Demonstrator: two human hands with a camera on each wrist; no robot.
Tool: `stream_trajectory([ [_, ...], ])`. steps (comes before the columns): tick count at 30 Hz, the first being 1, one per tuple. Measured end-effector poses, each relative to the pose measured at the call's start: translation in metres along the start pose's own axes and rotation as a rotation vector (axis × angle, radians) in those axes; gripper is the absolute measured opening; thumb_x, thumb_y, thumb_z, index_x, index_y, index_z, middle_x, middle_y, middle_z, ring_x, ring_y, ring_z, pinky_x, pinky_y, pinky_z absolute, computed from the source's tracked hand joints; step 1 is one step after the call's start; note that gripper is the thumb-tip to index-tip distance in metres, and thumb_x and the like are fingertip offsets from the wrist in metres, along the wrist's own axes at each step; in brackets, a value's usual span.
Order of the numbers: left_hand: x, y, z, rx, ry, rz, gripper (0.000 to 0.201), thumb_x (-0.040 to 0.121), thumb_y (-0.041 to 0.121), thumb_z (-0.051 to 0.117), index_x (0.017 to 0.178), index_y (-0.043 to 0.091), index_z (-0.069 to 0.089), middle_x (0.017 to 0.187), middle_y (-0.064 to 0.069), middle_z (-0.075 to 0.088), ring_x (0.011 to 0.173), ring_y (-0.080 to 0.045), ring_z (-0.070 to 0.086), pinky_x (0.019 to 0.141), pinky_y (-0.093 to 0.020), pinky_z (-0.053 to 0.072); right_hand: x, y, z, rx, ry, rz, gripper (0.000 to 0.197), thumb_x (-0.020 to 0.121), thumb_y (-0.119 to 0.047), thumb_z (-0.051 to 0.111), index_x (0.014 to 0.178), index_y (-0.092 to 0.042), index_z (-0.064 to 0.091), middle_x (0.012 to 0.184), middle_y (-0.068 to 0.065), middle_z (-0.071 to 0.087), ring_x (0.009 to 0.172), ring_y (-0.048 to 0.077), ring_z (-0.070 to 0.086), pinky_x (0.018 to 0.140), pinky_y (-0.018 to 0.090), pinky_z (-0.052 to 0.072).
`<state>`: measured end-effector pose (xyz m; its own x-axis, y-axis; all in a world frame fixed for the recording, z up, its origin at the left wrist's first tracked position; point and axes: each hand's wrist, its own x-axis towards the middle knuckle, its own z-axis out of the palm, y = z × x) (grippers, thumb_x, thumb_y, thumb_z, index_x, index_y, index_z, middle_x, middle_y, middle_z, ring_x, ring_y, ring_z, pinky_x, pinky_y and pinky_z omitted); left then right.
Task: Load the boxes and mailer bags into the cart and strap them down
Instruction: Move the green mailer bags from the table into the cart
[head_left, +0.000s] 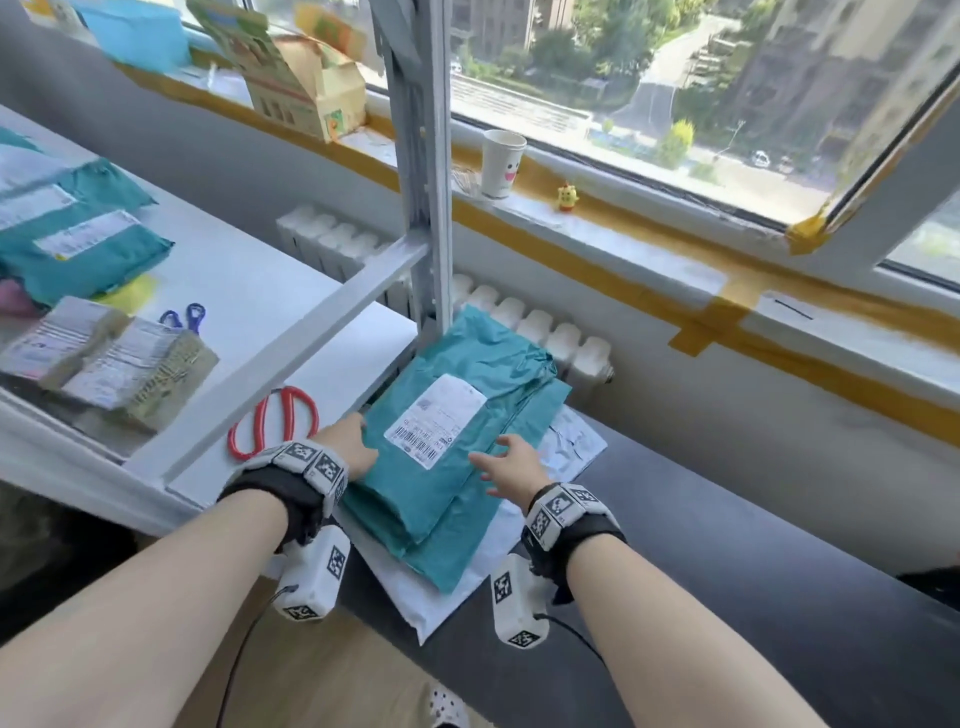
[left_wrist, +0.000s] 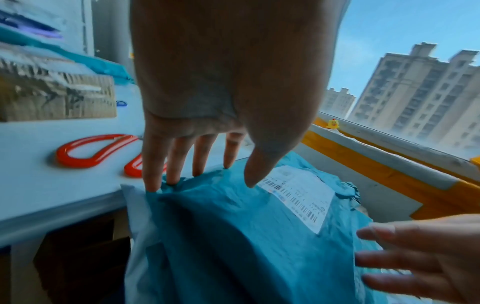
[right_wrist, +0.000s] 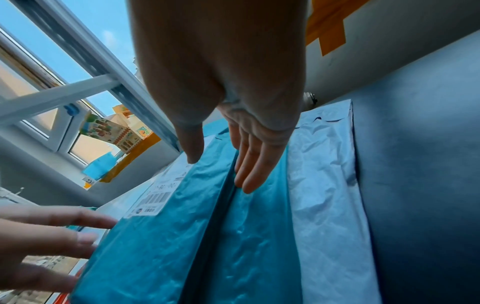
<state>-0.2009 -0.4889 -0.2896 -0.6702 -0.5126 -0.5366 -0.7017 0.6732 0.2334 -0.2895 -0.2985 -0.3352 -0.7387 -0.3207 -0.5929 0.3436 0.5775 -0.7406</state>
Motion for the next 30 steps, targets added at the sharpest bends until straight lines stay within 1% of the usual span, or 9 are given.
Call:
stream_trajectory([
  [2,0.008,0.000,0.002,-0.061,-0.014,-0.028,0.054,0.090,0.026,0.054,0.139,0.013,0.036,0.136,-0.012,0.050,0.119,-0.027,0.053,0.097,-0.030,0.041,0.001,-0.001,0.000,0.062,-0.024,0.039,0.066,0.087,-0.024,0.067,0.140,-0.006,0.032,0.114,0.012,0.054,0.100,0.024,0.060,0.083,0.038,0.055],
  [6,0.014,0.001,0.004,-0.159,0.005,-0.061,0.058,0.088,0.025,0.059,0.139,0.010,0.037,0.137,-0.012,0.050,0.121,-0.027,0.052,0.098,-0.029,0.040,0.004,0.002,-0.001,0.139,0.000,0.052,0.063,0.085,-0.016,0.069,0.137,-0.004,0.035,0.088,0.001,0.052,0.096,0.024,0.060,0.091,0.042,0.052],
  [11,0.015,0.000,0.007,-0.253,-0.018,-0.087,0.066,0.081,0.029,0.070,0.137,0.007,0.043,0.141,-0.011,0.047,0.126,-0.026,0.049,0.106,-0.030,0.038,0.003,0.005,-0.001,0.270,-0.010,0.074,0.073,0.080,-0.004,0.072,0.140,-0.003,0.030,0.090,0.003,0.049,0.099,0.022,0.055,0.092,0.041,0.052],
  [15,0.007,0.000,0.011,-0.330,-0.087,-0.091,0.071,0.075,0.028,0.078,0.135,0.004,0.047,0.139,-0.011,0.049,0.123,-0.026,0.051,0.106,-0.033,0.040,-0.006,0.012,-0.008,0.360,-0.023,0.089,0.067,0.077,0.008,0.071,0.135,-0.001,0.038,0.086,0.004,0.048,0.097,0.026,0.055,0.095,0.048,0.049],
  [17,-0.001,0.001,0.014,-0.372,-0.102,-0.079,0.072,0.074,0.024,0.079,0.135,0.002,0.047,0.138,-0.011,0.050,0.124,-0.026,0.051,0.106,-0.032,0.039,-0.014,0.017,-0.016,0.401,-0.041,0.084,0.063,0.077,0.014,0.067,0.132,-0.002,0.041,0.089,0.006,0.048,0.097,0.027,0.054,0.093,0.045,0.051],
  [21,-0.030,0.002,0.019,-0.396,-0.066,-0.034,0.067,0.072,0.019,0.081,0.130,0.002,0.052,0.129,-0.012,0.057,0.114,-0.023,0.056,0.097,-0.026,0.041,-0.040,0.021,-0.030,0.462,-0.034,0.037,0.060,0.075,0.020,0.064,0.127,-0.004,0.045,0.099,0.011,0.049,0.103,0.029,0.054,0.088,0.041,0.051],
  [26,-0.081,0.005,0.018,-0.441,-0.027,0.107,0.056,0.074,0.019,0.079,0.123,0.004,0.056,0.121,-0.013,0.061,0.105,-0.022,0.058,0.093,-0.026,0.045,-0.089,0.026,-0.045,0.535,0.006,-0.068,0.058,0.074,0.021,0.065,0.125,-0.001,0.048,0.121,0.026,0.058,0.104,0.032,0.061,0.077,0.037,0.056],
  [28,-0.104,0.006,0.016,-0.470,-0.024,0.163,0.047,0.074,0.021,0.079,0.114,0.007,0.059,0.113,-0.009,0.063,0.097,-0.020,0.059,0.083,-0.027,0.048,-0.116,0.028,-0.051,0.548,0.028,-0.125,0.056,0.074,0.020,0.066,0.124,0.001,0.050,0.119,0.026,0.060,0.103,0.034,0.062,0.083,0.042,0.055],
  [30,-0.130,0.007,0.017,-0.521,-0.024,0.233,0.037,0.075,0.019,0.078,0.104,0.009,0.060,0.095,-0.003,0.063,0.084,-0.015,0.057,0.063,-0.021,0.045,-0.144,0.033,-0.055,0.567,0.068,-0.198,0.055,0.074,0.020,0.066,0.123,0.002,0.050,0.111,0.024,0.063,0.096,0.033,0.064,0.083,0.044,0.056],
])
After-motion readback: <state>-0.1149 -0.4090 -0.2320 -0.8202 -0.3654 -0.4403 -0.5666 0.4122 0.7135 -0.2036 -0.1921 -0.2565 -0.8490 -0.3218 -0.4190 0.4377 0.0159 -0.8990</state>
